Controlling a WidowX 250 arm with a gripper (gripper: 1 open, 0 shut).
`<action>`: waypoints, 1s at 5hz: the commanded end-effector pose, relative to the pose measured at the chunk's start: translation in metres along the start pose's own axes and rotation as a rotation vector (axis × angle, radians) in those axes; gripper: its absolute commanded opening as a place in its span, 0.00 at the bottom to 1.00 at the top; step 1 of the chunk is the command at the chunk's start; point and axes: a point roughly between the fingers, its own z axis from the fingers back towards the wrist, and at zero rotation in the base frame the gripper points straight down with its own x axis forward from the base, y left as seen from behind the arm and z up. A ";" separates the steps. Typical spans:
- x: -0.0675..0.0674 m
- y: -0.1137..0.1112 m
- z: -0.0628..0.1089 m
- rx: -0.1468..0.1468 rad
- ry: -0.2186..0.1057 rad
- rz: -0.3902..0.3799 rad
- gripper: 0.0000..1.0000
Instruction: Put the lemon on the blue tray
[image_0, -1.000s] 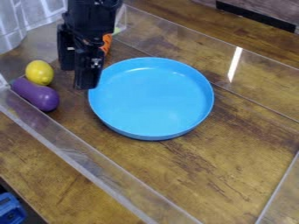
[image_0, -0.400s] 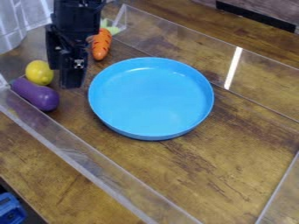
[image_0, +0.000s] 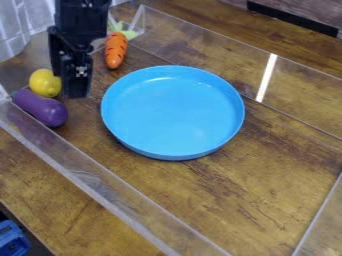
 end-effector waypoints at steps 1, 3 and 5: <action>-0.005 0.016 0.007 0.033 -0.034 0.003 1.00; -0.006 0.024 0.002 0.035 -0.040 -0.002 0.00; -0.002 0.023 0.018 0.047 -0.042 0.010 0.00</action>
